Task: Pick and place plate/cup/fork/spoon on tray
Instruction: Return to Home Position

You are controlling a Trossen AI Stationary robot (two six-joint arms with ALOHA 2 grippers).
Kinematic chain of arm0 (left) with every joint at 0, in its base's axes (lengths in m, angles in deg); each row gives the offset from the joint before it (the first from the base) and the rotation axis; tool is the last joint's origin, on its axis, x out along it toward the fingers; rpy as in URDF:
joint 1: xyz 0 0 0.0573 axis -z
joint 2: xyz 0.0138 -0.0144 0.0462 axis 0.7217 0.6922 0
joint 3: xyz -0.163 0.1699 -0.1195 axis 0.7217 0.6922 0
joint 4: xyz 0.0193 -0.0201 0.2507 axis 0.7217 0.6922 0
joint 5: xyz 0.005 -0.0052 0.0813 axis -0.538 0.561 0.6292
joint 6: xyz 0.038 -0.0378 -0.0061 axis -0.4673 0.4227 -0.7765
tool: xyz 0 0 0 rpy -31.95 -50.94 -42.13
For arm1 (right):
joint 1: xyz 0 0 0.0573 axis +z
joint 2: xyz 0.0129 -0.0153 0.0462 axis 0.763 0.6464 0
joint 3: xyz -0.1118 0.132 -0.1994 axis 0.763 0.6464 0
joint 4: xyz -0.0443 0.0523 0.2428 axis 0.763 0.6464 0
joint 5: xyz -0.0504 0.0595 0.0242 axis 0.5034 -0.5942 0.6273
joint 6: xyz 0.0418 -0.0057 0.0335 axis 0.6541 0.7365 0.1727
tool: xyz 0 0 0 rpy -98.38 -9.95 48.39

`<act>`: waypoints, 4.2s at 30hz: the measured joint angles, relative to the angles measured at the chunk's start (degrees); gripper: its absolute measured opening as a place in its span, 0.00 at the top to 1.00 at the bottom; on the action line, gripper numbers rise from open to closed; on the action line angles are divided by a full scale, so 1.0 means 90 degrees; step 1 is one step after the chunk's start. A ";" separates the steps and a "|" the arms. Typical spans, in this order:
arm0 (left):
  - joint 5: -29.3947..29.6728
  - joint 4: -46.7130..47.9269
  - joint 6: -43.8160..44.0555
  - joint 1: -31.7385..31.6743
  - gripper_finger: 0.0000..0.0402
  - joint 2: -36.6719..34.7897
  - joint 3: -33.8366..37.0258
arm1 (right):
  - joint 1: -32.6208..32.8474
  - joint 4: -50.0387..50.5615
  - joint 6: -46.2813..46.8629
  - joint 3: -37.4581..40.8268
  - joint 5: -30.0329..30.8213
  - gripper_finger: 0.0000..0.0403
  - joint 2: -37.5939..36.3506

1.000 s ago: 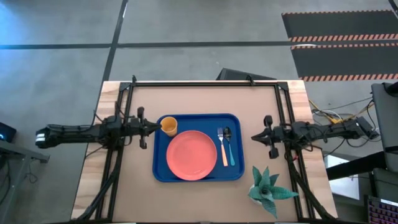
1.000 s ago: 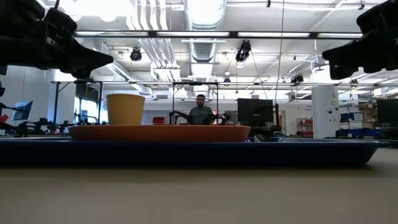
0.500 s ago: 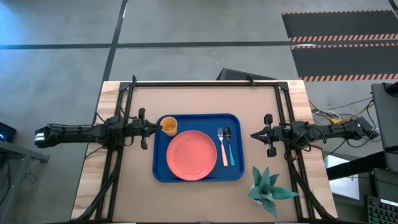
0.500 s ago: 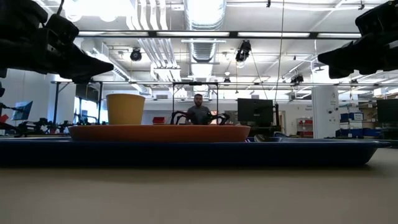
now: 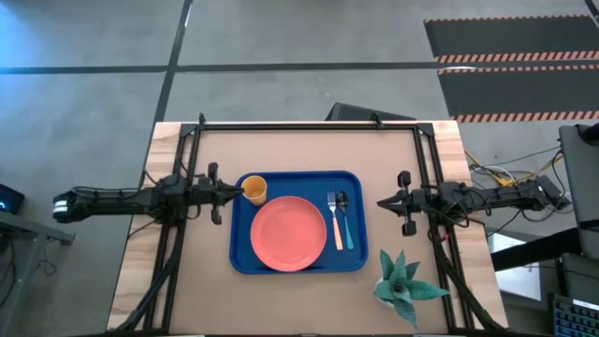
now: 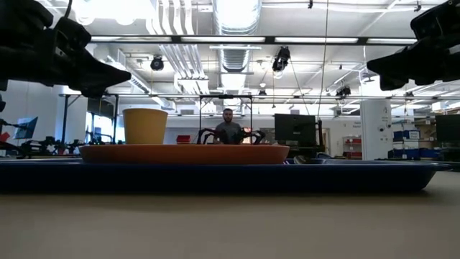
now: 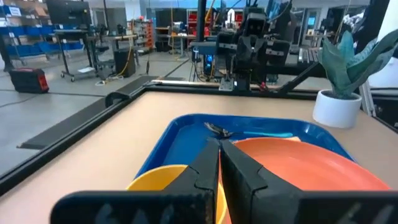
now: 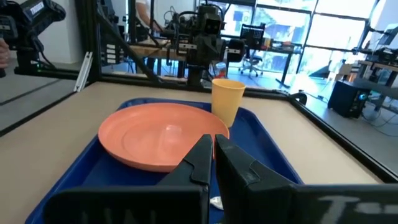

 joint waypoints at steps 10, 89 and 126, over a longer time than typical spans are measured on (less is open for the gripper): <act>-0.0738 -0.1125 -0.0377 0.0003 1.00 -0.0041 0.0008 | 0.0005 -0.0019 0.0048 0.0000 0.0000 0.98 0.0000; -0.0721 0.0127 -0.0472 0.1139 1.00 -0.2114 -0.0091 | 0.0005 -0.0279 -0.0013 -0.0012 0.0279 0.98 -0.0002; -0.0257 0.0656 -0.0280 0.1151 1.00 -0.1838 0.0000 | 0.0005 0.0041 -0.0038 0.0000 -0.0070 0.98 -0.0003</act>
